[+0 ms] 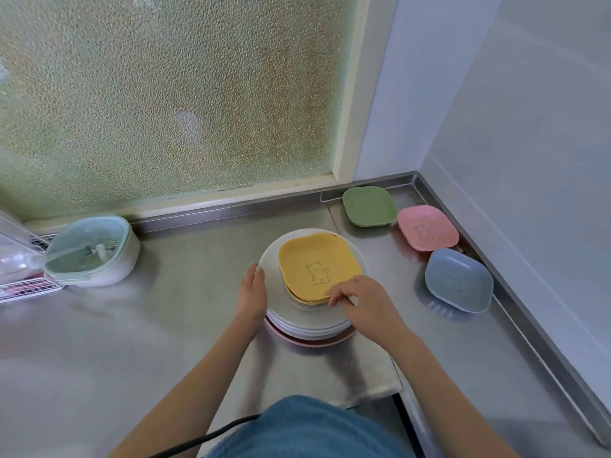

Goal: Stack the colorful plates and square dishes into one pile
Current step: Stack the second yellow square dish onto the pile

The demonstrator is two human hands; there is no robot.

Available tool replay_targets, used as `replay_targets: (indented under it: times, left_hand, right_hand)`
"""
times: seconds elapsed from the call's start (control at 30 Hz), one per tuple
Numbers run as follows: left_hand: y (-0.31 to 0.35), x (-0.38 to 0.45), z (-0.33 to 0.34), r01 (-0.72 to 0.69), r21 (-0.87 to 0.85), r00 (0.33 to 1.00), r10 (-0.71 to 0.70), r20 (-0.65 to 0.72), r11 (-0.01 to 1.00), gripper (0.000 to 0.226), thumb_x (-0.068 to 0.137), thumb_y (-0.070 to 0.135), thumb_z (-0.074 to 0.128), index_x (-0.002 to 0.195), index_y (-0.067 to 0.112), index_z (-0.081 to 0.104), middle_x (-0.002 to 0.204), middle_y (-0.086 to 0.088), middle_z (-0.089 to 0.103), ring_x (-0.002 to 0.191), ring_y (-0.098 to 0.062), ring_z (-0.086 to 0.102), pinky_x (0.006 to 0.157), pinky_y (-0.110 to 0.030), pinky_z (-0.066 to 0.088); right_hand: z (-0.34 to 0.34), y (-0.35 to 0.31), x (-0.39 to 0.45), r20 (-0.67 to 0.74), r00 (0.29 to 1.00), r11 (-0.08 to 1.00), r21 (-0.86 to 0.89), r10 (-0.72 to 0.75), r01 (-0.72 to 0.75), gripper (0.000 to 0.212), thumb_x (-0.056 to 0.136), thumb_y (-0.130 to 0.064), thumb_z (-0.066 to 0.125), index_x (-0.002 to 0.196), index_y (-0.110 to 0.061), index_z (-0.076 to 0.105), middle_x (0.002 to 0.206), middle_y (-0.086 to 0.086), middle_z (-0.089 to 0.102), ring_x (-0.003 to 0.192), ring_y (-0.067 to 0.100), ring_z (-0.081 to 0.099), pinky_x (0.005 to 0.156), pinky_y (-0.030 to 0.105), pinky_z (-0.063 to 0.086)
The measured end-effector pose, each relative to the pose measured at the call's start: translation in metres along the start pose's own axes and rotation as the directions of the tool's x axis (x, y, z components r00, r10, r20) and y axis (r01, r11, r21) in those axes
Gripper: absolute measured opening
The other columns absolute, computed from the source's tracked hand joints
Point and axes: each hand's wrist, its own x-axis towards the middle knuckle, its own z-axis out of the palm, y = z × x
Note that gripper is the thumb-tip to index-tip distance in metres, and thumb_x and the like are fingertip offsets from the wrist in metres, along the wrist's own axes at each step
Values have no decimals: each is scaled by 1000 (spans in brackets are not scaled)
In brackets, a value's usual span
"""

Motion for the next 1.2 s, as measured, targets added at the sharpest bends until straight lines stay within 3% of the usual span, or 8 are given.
replay_targets:
  times: [0.13, 0.23, 0.37, 0.6, 0.77, 0.83, 1.0, 1.2]
  left_hand:
    - [13, 1, 8, -126, 76, 992, 124, 18, 989, 52, 99, 38, 29, 146, 17, 27, 154, -1, 27, 142, -17, 24, 119, -38, 16]
    - [22, 1, 17, -203, 161, 978, 192, 79, 966, 54, 99, 41, 28, 148, 20, 21, 156, 1, 21, 144, -16, 18, 119, -36, 11]
    - [20, 3, 24, -293, 368, 954, 243, 178, 882, 54, 100, 28, 29, 149, 19, 10, 158, -2, 15, 145, -19, 13, 116, -34, 12]
    - [20, 2, 28, -300, 459, 953, 246, 174, 836, 56, 99, 16, 30, 150, 16, 5, 155, -7, 23, 137, -25, 31, 110, -34, 26]
    - [16, 4, 25, -295, 424, 954, 237, 185, 857, 55, 100, 22, 29, 150, 20, 6, 156, -4, 21, 138, -23, 29, 105, -28, 24]
    - [14, 6, 24, -289, 405, 954, 225, 197, 867, 54, 100, 27, 29, 150, 22, 8, 156, -3, 20, 141, -22, 25, 108, -28, 22]
    - [10, 5, 24, -290, 370, 954, 239, 179, 883, 53, 100, 33, 29, 149, 26, 10, 156, -1, 22, 140, -20, 26, 103, -24, 21]
    - [7, 3, 25, -274, 321, 960, 236, 152, 907, 51, 100, 33, 29, 148, 29, 15, 154, 2, 26, 137, -18, 31, 101, -22, 22]
  right_hand:
    - [3, -5, 0, -153, 987, 996, 74, -37, 49, 20, 78, -7, 57, 83, -22, 69, 105, -9, 68, 100, -2, 55, 94, 21, 42]
    - [5, -2, 7, -283, 955, 987, 152, 87, -45, 31, 88, -11, 53, 117, -23, 54, 122, -9, 57, 112, -3, 48, 92, 8, 32]
    - [12, 10, 19, -114, 951, 957, 42, 288, -286, 53, 99, -17, 39, 148, -14, 21, 155, 3, 26, 142, 18, 24, 114, 30, 20]
    - [18, 20, 20, -77, 963, 960, -94, 258, -265, 55, 98, -15, 35, 149, -17, 17, 158, -1, 16, 145, 16, 16, 115, 33, 23]
    - [18, 29, 19, -97, 949, 940, 200, 299, -276, 49, 100, -27, 37, 148, -22, 26, 155, -8, 23, 143, 10, 21, 114, 27, 17]
    - [16, 37, 18, -204, 907, 904, 309, 367, -296, 48, 100, -27, 38, 146, -19, 30, 155, -5, 27, 142, 11, 24, 114, 26, 18]
    - [-12, 83, 14, -418, 740, 849, 212, 526, -484, 55, 99, -23, 39, 148, -12, 20, 156, 8, 23, 144, 23, 20, 115, 37, 18]
    - [-21, 120, -6, -321, 577, 617, 32, 751, -786, 49, 93, -21, 55, 133, 1, 37, 129, 28, 48, 116, 44, 48, 91, 51, 42]
